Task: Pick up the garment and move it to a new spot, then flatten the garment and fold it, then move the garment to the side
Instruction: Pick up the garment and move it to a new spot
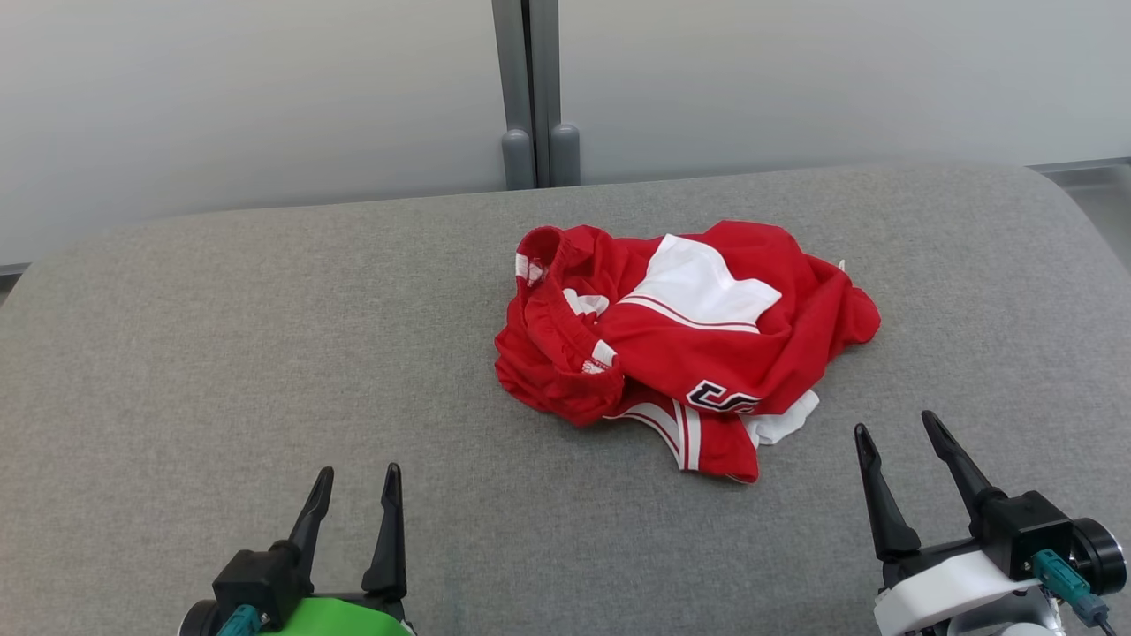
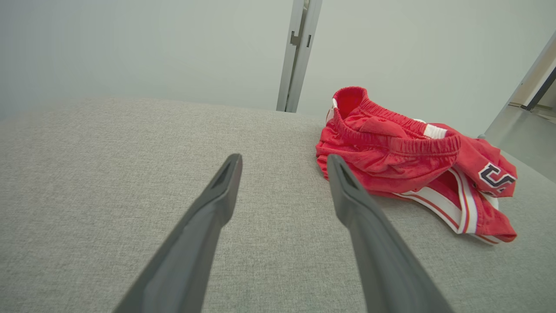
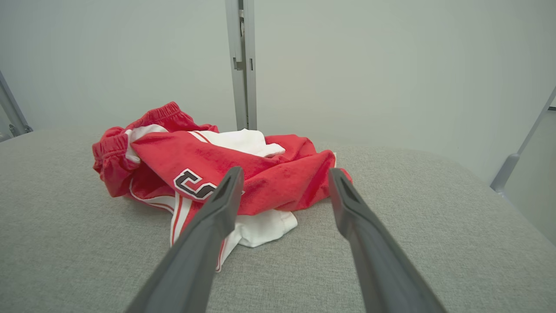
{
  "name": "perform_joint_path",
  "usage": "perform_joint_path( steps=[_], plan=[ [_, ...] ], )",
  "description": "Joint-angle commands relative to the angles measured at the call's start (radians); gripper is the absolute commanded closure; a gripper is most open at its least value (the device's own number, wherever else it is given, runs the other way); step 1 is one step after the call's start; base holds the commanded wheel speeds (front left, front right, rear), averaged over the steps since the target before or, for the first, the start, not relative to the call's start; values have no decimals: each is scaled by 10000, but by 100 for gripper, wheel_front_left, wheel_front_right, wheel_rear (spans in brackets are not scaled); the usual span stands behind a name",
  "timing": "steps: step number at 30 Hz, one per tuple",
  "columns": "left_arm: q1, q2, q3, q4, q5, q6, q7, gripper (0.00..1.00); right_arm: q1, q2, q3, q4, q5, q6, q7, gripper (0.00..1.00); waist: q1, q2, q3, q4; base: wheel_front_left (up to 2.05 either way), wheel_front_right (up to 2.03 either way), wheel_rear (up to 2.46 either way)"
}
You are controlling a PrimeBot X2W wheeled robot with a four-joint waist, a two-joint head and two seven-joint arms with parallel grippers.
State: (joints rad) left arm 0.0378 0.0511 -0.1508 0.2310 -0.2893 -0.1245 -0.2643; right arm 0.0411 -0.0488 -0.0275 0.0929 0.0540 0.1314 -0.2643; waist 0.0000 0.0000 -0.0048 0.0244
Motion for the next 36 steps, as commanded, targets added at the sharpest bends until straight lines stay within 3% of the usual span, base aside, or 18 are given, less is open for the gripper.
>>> perform_joint_path(
  steps=[1, 10, 16, 22, 29, 36],
  plan=[
    [11, -3, -13, 12, -9, -63, -2, 0, 10, -29, -6, 27, 62, -14, -3, 0, 0, 0, 10, -8, 0, 0, 0],
    [-288, -6, -176, 128, 35, -67, -4, 0, -96, -29, -72, 9, 13, -14, -3, 0, 0, 0, 62, 29, 0, 0, 0],
    [-1521, -4, -783, 699, 114, -76, -2, 0, -207, -30, -48, -21, -75, -14, -3, 0, 0, 0, 237, 31, 0, 0, 0],
    [-4142, 32, -2129, 2689, -314, -78, 247, 0, -575, -30, 155, -74, -154, -14, -3, 0, 0, 0, 753, -180, 0, 0, 0],
    [-7241, 33, -3282, 5028, -1454, -76, 1642, 0, -1143, -29, 552, -102, -171, -14, -3, 0, 0, 0, 1598, -838, 0, 0, 0],
    [-9061, 196, -4221, 6503, -2392, -71, 2810, 0, -1502, -27, 745, -73, -97, -14, -3, 0, 0, 0, 2364, -1429, 0, 0, 0]
  ],
)
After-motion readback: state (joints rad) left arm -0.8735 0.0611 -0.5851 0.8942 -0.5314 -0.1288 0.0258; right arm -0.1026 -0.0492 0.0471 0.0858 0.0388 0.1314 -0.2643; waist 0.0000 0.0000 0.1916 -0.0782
